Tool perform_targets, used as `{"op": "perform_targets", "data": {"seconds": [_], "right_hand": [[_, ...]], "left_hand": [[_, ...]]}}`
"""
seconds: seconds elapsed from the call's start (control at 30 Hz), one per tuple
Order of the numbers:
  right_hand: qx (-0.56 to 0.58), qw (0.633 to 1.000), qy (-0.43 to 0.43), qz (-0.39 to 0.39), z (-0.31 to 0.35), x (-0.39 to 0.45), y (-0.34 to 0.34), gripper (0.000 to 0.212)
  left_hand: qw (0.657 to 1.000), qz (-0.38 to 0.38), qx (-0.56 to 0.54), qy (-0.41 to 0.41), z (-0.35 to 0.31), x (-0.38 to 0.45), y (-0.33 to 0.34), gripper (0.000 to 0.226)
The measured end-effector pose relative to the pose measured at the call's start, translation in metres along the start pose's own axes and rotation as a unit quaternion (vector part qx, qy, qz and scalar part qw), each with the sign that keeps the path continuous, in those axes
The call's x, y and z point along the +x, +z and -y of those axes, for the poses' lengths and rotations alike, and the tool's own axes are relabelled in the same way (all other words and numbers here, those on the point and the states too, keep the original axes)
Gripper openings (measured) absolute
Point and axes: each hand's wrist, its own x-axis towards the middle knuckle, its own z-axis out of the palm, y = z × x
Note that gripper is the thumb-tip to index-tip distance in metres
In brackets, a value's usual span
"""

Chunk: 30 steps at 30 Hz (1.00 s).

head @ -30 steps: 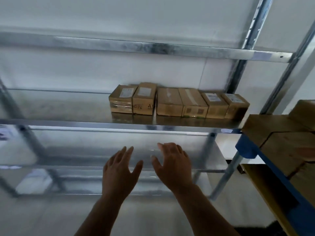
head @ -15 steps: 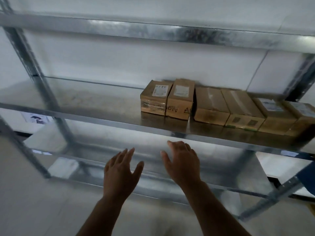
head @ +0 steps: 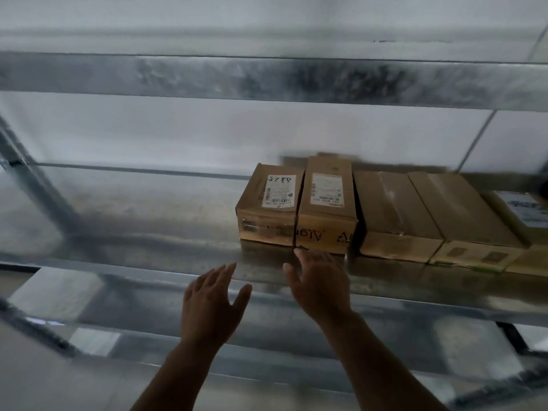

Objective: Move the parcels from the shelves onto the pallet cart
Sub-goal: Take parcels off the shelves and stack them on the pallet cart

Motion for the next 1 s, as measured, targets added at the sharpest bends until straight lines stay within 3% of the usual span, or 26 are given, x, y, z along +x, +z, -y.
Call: {"op": "perform_targets", "data": {"seconds": [0.3,0.4,0.6,0.77,1.0], "right_hand": [[-0.013,0.995,0.091,-0.044,-0.003,0.060,0.025,0.037],[0.060,0.987,0.147,-0.016,-0.004,0.079,0.031,0.030],[0.156,0.960,0.233,-0.008,-0.001,0.112,0.037,0.023],[0.204,0.931,0.303,-0.013,0.009,0.131,0.038,0.030],[0.262,0.912,0.314,-0.001,0.009,0.131,0.038,0.015]], "left_hand": [[0.997,0.009,-0.042,0.057,0.024,0.097,-0.005,0.058],[0.995,0.017,-0.063,0.079,0.025,0.132,-0.009,0.057],[0.990,0.090,-0.089,0.056,0.024,0.197,-0.005,0.059],[0.968,0.177,-0.173,0.049,0.023,0.222,0.007,0.034],[0.941,0.195,-0.276,0.027,0.021,0.218,0.006,0.032]]}}
